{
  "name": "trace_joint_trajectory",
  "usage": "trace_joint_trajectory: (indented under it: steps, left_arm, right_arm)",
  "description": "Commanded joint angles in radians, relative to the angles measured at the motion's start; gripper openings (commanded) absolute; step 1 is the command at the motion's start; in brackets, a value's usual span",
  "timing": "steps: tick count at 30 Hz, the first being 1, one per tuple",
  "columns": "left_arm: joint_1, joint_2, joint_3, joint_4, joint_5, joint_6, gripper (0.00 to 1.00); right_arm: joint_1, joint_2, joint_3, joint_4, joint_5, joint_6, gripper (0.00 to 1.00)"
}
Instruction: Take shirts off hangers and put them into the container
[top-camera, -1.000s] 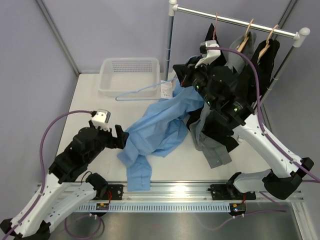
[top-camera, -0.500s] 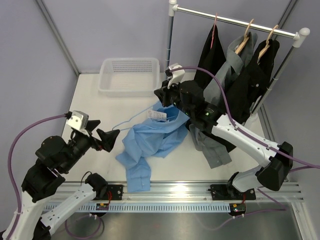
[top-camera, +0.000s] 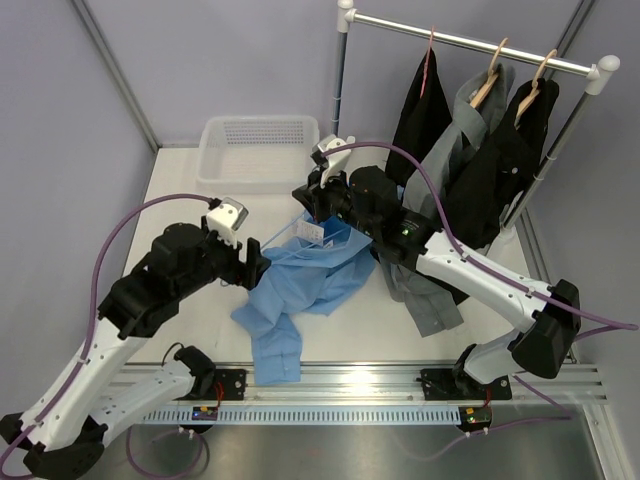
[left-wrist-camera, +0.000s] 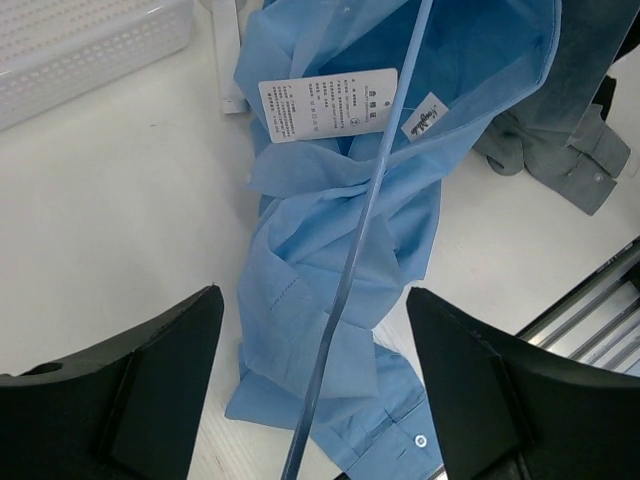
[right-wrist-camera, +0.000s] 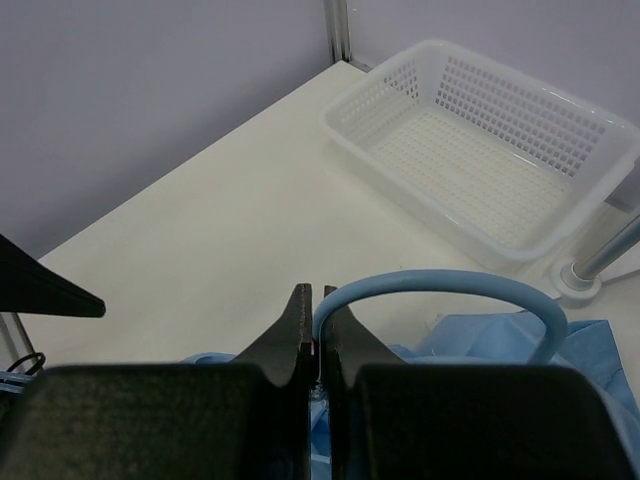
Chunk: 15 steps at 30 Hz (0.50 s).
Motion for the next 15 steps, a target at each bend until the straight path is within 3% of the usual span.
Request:
trace_joint_trajectory:
  steps: [1,6,10,15]
  left_arm:
    - [0.003,-0.003,0.008,0.019,0.062,0.03,0.77]
    - [0.003,0.009,-0.015,0.023,0.062,0.027,0.61]
    - [0.004,0.009,-0.026,0.021,0.066,0.025,0.36]
    - [0.003,-0.008,-0.042,0.019,0.062,0.031,0.28]
  right_arm:
    - [0.012,-0.017,0.036,0.071,-0.027,-0.025,0.0]
    - [0.012,-0.034,0.039,0.082,-0.032,-0.022,0.0]
    - [0.012,-0.042,0.037,0.084,-0.032,-0.023,0.0]
    - [0.012,-0.065,0.031,0.088,-0.026,-0.028,0.0]
